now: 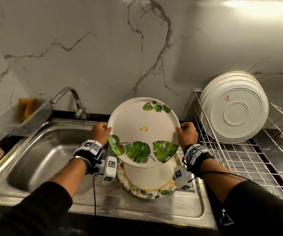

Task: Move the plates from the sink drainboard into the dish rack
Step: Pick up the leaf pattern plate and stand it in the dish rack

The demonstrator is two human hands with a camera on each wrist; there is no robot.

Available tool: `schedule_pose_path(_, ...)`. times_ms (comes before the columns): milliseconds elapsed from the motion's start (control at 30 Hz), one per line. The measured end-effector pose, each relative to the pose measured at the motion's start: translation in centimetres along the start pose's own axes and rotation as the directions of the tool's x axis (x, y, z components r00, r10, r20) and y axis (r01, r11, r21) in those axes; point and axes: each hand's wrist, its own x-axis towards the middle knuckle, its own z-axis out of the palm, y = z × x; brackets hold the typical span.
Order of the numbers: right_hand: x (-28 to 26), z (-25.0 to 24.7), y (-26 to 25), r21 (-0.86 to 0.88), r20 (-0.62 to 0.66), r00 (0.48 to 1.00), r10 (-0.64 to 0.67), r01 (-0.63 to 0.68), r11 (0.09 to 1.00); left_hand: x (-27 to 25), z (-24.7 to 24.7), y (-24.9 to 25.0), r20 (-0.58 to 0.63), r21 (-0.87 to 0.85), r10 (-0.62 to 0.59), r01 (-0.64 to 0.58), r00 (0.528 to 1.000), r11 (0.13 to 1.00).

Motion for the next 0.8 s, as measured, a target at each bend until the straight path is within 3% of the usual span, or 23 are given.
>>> schedule_pose_path(100,0.1,0.1,1.1,-0.037,0.132,0.991,0.026,-0.021,0.999,0.0,-0.5,0.1,0.078,-0.072,0.0,0.006,0.997,0.997)
schedule_pose_path(200,0.8,-0.2,1.6,0.091,0.208,0.972,0.112,-0.133,0.987,0.7,-1.2,-0.5,0.215,-0.15,0.031,0.001,0.976,0.989)
schedule_pose_path(333,1.0,-1.0,0.9,0.341,0.319,0.932,0.174,-0.285,0.896,0.6,-1.8,-0.6,0.326,-0.343,-0.134,0.249,0.936,0.906)
schedule_pose_path(433,1.0,-1.9,-0.8,0.448,0.368,0.921,0.129,-0.297,0.843,0.8,-2.3,-0.4,0.346,-0.419,-0.154,0.299,0.925,0.857)
schedule_pose_path(533,1.2,-2.4,-2.0,0.466,0.419,0.908,0.012,-0.226,0.855,1.0,-2.8,0.1,0.36,-0.471,-0.149,0.317,0.921,0.824)
schedule_pose_path(633,1.7,-3.0,-2.7,0.448,0.463,0.879,-0.113,-0.122,0.886,0.7,-4.0,0.8,0.434,-0.449,-0.049,0.264,0.899,0.854)
schedule_pose_path(800,2.6,-4.1,-4.3,0.459,0.391,0.902,-0.181,-0.02,0.888,1.1,-5.0,0.7,0.434,-0.428,0.037,0.17,0.9,0.888)
